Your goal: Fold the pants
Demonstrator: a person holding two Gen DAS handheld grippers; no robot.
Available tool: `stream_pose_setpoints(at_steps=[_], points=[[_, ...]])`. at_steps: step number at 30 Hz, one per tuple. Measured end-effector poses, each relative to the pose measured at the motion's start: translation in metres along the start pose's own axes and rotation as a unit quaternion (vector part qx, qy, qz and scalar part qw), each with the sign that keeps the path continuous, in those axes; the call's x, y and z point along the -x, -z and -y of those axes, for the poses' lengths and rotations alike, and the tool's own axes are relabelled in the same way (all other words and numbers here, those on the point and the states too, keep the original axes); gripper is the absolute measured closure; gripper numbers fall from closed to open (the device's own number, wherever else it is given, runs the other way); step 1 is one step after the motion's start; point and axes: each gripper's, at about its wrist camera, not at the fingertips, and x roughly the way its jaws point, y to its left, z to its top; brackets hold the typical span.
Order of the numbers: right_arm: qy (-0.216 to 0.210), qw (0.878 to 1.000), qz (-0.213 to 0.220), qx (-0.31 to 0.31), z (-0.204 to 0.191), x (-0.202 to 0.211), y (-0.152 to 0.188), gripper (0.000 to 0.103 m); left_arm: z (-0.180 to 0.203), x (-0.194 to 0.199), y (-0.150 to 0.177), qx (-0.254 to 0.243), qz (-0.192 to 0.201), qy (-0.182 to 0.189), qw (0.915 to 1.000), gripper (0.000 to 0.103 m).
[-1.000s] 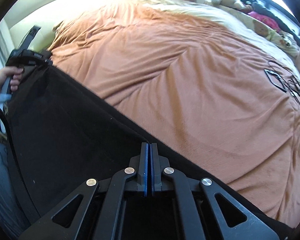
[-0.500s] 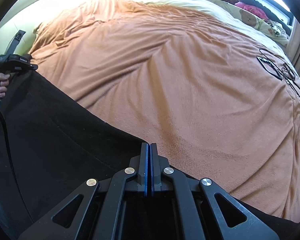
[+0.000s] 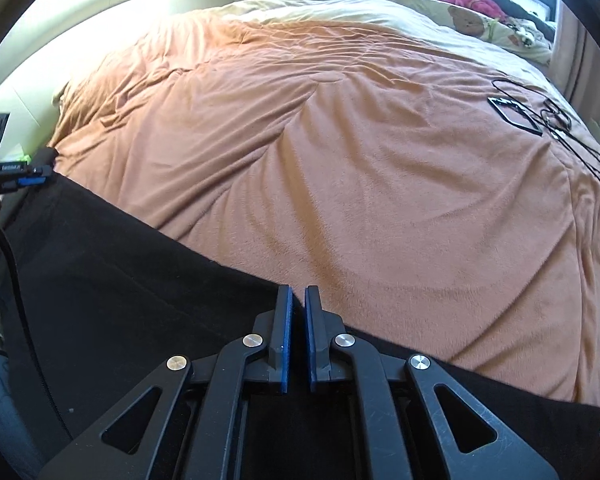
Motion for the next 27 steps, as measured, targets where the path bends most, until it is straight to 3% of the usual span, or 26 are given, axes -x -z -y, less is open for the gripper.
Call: stream_pose_setpoints(at_steps=[12, 13, 15, 17, 27], points=[[-0.021, 0.999, 0.008, -0.026, 0.0, 0.039, 0.014, 0.097, -0.05, 0.062, 0.031, 0.001, 0.015, 0.018, 0.9997, 0.056], [-0.022, 0.999, 0.009, -0.026, -0.001, 0.043, 0.016, 0.094, -0.055, 0.067, 0.036, 0.0, 0.016, 0.019, 0.9997, 0.052], [-0.02, 0.999, 0.014, -0.025, -0.002, 0.049, 0.02, 0.06, -0.061, 0.073, 0.043, 0.001, 0.016, 0.024, 0.9996, 0.052], [-0.015, 0.999, 0.025, -0.026, -0.005, 0.059, 0.025, 0.049, -0.07, 0.08, 0.051, 0.008, 0.016, 0.031, 0.9994, 0.052], [-0.025, 0.998, 0.038, -0.052, -0.025, 0.094, 0.067, 0.049, -0.106, 0.106, 0.095, 0.018, 0.017, 0.049, 0.9985, 0.051]])
